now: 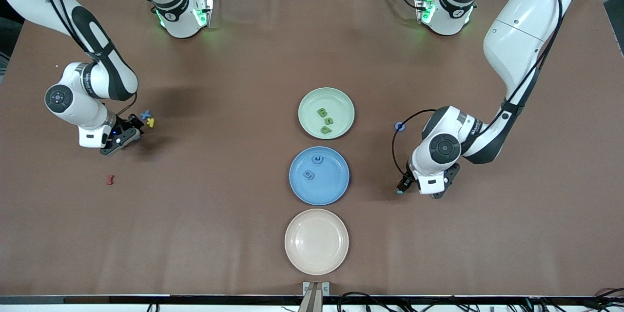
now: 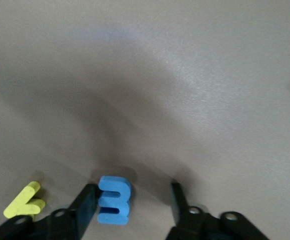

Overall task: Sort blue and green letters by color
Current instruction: 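Grasp the blue 3 with the right gripper while the left gripper reaches green N, then open the right gripper over the blue plate while the left gripper grasps N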

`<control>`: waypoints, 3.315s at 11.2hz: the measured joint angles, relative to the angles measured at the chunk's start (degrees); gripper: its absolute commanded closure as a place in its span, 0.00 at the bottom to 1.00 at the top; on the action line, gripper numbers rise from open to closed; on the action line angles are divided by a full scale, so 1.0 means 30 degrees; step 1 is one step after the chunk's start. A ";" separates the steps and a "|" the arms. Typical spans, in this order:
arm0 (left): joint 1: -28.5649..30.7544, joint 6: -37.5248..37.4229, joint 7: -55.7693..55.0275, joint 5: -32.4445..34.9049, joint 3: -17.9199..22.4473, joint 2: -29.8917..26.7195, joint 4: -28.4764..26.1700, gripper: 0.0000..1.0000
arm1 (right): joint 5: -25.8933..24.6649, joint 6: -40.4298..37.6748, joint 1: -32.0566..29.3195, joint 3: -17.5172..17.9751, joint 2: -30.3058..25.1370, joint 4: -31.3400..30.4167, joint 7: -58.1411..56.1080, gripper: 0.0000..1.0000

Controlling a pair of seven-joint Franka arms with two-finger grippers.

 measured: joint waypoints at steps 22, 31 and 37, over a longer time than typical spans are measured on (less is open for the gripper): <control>0.0138 0.1694 -0.0033 0.0000 0.0275 0.0312 0.0049 1.00 | 0.8679 -0.0696 1.1324 0.1208 0.2141 0.7551 1.6962 1.00; 0.0168 0.1740 -0.1175 0.0000 -0.0371 -0.0354 0.0390 1.00 | 0.9239 0.0001 1.5373 0.1270 0.6945 1.5451 2.0136 0.45; -0.0938 -0.1864 -0.5731 0.0000 -0.4207 -0.1337 0.0289 1.00 | 0.9681 0.1168 1.6282 0.1865 0.7501 1.5632 2.0389 0.00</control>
